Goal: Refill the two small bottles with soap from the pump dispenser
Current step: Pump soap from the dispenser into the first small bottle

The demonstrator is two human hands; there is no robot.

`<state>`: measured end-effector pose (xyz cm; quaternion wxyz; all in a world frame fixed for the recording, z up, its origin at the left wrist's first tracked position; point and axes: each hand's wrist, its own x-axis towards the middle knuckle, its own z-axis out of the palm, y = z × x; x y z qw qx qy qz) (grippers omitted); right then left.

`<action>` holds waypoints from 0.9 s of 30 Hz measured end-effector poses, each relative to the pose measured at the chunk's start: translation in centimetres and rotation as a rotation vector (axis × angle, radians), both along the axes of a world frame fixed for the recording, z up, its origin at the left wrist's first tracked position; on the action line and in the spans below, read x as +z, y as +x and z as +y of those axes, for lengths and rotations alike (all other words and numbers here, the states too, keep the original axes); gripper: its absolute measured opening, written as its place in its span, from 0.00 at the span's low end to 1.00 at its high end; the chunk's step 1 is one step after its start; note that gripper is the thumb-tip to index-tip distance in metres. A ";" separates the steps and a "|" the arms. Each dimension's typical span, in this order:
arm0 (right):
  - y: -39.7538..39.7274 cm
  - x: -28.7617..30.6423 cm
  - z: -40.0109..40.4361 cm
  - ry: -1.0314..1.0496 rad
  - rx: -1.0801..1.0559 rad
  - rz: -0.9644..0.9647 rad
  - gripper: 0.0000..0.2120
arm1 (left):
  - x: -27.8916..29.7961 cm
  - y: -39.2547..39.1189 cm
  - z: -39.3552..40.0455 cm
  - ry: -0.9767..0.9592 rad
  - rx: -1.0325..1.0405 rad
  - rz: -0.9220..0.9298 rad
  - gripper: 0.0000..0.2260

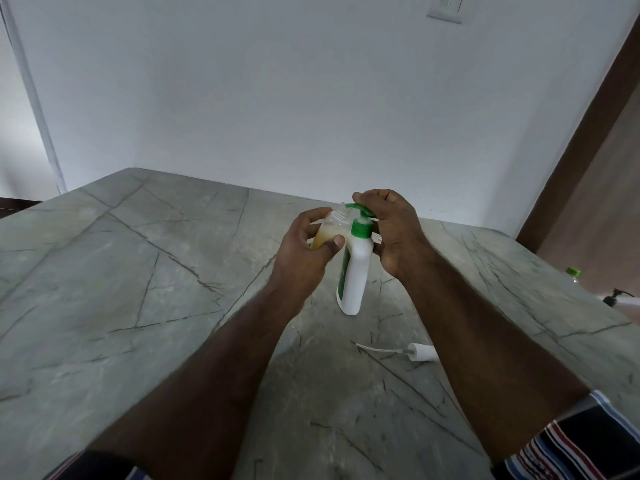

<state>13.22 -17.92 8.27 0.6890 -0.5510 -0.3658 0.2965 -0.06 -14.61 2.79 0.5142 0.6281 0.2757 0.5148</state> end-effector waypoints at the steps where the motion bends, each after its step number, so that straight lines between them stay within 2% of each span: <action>1: 0.0 0.0 0.0 0.002 0.003 0.003 0.06 | 0.0 0.0 0.0 0.004 0.003 -0.002 0.19; 9: -0.5 -0.6 0.2 0.013 0.021 0.013 0.02 | -0.2 0.0 0.2 0.009 0.023 0.019 0.19; 16: 0.1 -0.3 0.0 0.000 0.011 0.006 0.06 | -0.1 0.0 -0.1 -0.015 -0.008 0.009 0.18; 27: -0.4 -0.1 0.1 0.021 0.011 0.014 0.03 | 0.3 0.0 -0.2 -0.002 0.022 -0.006 0.19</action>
